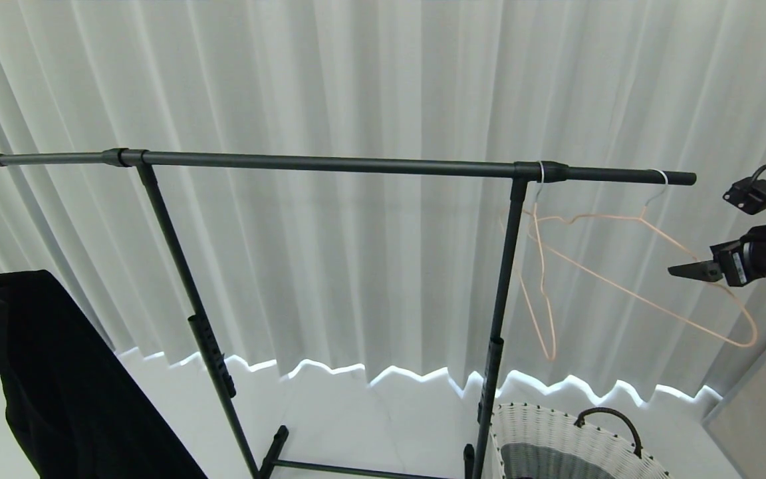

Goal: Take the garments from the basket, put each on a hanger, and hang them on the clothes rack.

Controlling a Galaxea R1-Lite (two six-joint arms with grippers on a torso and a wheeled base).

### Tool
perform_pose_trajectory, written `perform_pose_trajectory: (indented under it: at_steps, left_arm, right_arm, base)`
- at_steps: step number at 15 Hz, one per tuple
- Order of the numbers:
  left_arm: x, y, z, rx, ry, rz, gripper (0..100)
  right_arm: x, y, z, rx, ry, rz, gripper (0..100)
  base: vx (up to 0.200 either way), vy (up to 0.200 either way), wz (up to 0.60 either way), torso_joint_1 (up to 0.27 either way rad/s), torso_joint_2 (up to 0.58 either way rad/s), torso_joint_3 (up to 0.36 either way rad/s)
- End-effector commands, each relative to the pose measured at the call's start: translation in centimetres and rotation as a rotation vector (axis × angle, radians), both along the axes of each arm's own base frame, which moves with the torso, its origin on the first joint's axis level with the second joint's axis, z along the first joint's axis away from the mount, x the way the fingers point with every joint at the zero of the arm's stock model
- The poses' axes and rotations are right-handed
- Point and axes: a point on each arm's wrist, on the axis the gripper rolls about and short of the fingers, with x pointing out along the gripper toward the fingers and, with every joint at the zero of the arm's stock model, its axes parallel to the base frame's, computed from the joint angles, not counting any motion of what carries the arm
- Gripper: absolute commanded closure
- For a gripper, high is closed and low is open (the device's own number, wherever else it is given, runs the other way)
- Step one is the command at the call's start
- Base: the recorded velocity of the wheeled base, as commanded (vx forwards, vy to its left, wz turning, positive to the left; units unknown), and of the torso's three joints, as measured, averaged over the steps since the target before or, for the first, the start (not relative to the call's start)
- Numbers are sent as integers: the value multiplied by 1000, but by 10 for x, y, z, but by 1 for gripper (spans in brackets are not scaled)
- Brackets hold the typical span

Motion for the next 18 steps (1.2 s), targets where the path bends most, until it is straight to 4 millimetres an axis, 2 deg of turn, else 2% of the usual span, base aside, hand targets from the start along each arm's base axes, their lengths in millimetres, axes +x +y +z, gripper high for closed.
perform_pose_trajectory:
  at_steps: [1,8,9,15,18]
  left_arm:
    - [-8,-1,6,-3,-41,-15,100]
    - [-12,0,8,-3,-55,-17,100]
    - [-11,-1,8,-3,-55,-17,100]
    - [-8,-1,7,-3,-52,-20,100]
    - [-8,-1,6,-4,-50,-20,100]
  right_arm:
    - [16,-4,-21,23,45,20,0]
    - [33,-6,-35,50,60,54,0]
    - [34,-5,-34,48,54,59,100]
    - [38,-1,-29,45,36,70,100]
    - [34,-1,-19,41,11,66,100]
  base:
    - [0,0,0,0,0,0]
    - [0,0,0,0,0,0]
    - [0,0,0,0,0,0]
    - [0,0,0,0,0,0]
    - [0,0,0,0,0,0]
